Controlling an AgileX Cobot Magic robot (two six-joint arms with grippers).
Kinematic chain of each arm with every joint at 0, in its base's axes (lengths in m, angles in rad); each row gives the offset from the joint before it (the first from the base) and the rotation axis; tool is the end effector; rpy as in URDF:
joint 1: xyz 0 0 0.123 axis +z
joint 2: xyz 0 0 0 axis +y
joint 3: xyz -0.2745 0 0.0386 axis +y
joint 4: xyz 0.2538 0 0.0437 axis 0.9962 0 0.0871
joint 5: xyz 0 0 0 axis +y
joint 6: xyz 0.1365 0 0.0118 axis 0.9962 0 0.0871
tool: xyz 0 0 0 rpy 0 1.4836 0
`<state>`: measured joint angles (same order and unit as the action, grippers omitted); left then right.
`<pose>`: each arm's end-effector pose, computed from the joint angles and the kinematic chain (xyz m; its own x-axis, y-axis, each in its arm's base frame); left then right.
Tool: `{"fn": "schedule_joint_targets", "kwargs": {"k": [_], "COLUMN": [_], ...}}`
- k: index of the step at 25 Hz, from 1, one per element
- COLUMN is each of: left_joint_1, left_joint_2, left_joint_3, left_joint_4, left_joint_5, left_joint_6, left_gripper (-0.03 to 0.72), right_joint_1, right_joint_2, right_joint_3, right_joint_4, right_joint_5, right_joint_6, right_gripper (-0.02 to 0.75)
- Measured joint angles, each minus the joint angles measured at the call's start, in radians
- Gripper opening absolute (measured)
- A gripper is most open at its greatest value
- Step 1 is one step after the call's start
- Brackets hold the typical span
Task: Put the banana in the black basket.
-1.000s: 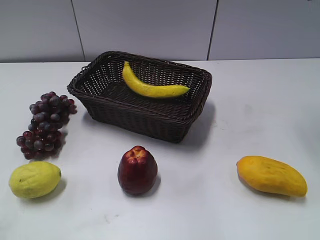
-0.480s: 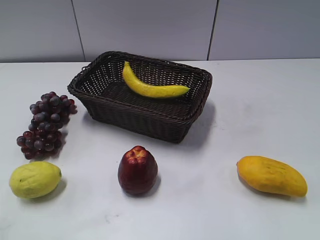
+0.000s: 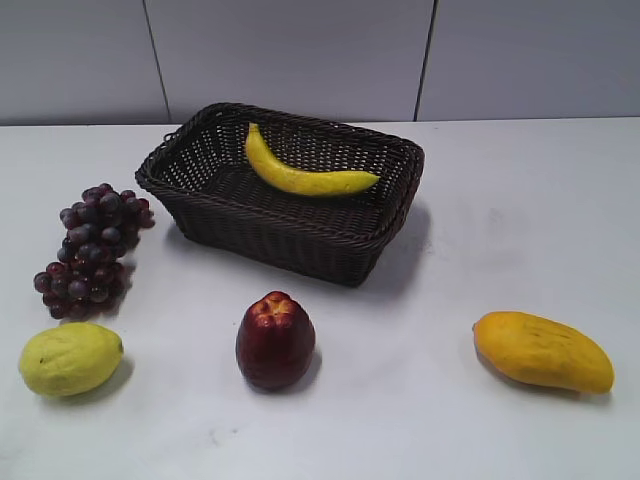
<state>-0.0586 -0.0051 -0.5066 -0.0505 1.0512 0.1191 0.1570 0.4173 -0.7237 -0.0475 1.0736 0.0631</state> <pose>0.0479 -0.0088 0.2627 -0.4247 0.1189 -0.8975 0.1383 0.9882 0.0654 0.0996 0.0100 0.3016 -0.6252 -0.0581 -0.7783 -0.0990 0.9951 0.0052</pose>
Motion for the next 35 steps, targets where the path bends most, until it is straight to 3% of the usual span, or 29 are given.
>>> {"fn": "schedule_joint_targets", "kwargs": {"k": [9, 28, 35], "left_joint_1": [0.000, 0.000, 0.000], "left_joint_2": [0.000, 0.000, 0.000], "left_joint_3": [0.000, 0.000, 0.000], "left_joint_4": [0.000, 0.000, 0.000], "left_joint_5": [0.000, 0.000, 0.000], "left_joint_6": [0.000, 0.000, 0.000], "left_gripper": [0.221, 0.221, 0.221], "right_joint_1": [0.000, -0.003, -0.090], "right_joint_2": [-0.224, -0.254, -0.357], "right_joint_3": [0.227, 0.230, 0.230], "right_joint_4": [-0.001, -0.003, -0.003], "right_joint_5": [-0.003, -0.020, -0.021], "right_joint_6": [0.000, 0.000, 0.000], "right_gripper": [0.592, 0.592, 0.592]}}
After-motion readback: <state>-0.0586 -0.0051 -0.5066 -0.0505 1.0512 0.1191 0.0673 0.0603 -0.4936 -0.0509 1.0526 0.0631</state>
